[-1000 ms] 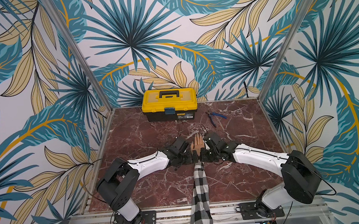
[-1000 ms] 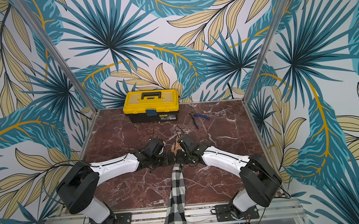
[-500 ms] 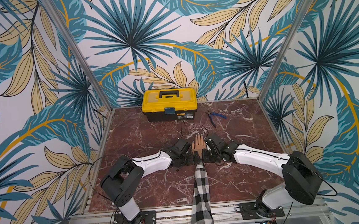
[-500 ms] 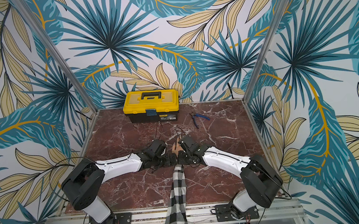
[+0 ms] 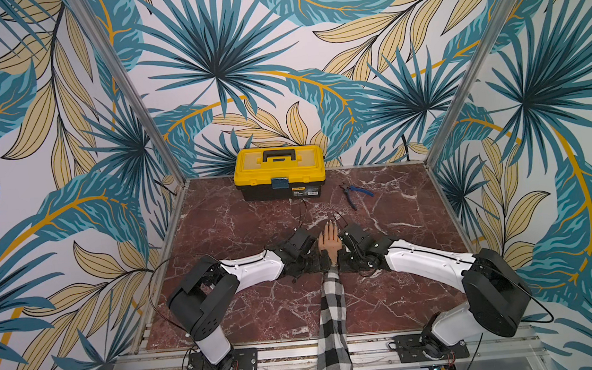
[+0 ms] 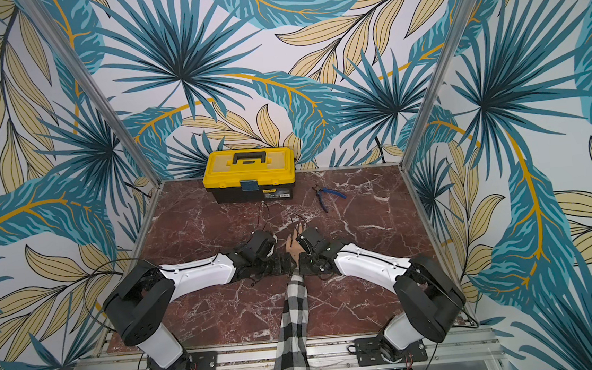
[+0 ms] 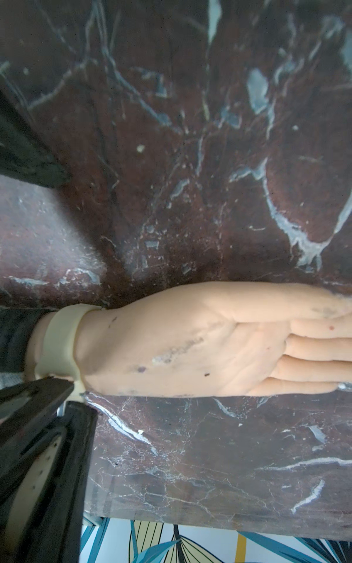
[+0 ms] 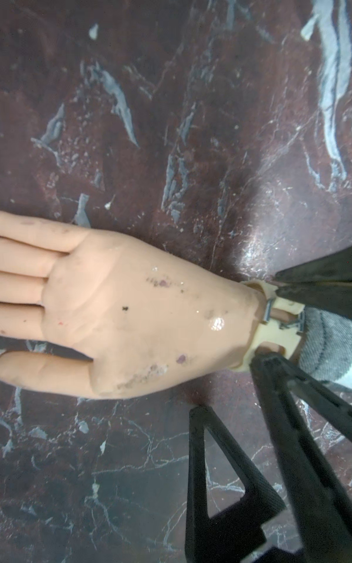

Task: Take off the watch
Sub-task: Untie the watch from the hand.

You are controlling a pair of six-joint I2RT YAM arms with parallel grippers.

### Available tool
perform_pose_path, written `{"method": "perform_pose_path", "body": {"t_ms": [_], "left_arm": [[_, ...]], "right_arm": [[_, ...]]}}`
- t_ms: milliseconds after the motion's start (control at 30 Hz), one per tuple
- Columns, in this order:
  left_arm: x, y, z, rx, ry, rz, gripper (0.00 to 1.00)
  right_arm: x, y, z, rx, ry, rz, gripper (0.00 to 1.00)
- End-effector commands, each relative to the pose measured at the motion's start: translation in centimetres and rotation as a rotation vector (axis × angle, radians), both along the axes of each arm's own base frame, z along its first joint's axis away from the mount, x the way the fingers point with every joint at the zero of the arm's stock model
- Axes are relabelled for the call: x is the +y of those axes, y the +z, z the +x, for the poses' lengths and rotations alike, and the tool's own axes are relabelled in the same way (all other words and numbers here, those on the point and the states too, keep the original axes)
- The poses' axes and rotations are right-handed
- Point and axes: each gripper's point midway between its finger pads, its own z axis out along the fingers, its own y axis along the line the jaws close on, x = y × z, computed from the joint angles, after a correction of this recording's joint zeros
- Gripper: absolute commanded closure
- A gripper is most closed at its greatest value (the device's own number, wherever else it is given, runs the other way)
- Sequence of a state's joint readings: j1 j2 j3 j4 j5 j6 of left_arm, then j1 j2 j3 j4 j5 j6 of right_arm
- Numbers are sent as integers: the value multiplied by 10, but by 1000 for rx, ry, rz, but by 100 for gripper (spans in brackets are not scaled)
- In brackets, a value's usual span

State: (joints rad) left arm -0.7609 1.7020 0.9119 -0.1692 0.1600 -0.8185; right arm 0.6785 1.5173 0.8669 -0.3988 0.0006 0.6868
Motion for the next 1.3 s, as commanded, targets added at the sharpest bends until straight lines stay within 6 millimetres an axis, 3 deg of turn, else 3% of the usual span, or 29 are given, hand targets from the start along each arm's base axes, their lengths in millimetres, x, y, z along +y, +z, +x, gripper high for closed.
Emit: {"method": "perform_pose_path", "body": {"t_ms": [0, 333, 533, 833, 1267], "left_arm": [[34, -41, -19, 86, 37, 140, 0], [36, -45, -22, 88, 41, 134, 0], [41, -43, -22, 77, 51, 130, 0], [81, -26, -8, 46, 153, 105, 1], [75, -37, -20, 78, 133, 116, 1]], "right_arm": [[3, -9, -6, 49, 31, -9, 100], [33, 12, 9, 49, 74, 71, 100], [41, 9, 10, 64, 71, 99, 100], [37, 15, 10, 50, 68, 87, 100], [56, 1, 16, 111, 107, 109, 100]]}}
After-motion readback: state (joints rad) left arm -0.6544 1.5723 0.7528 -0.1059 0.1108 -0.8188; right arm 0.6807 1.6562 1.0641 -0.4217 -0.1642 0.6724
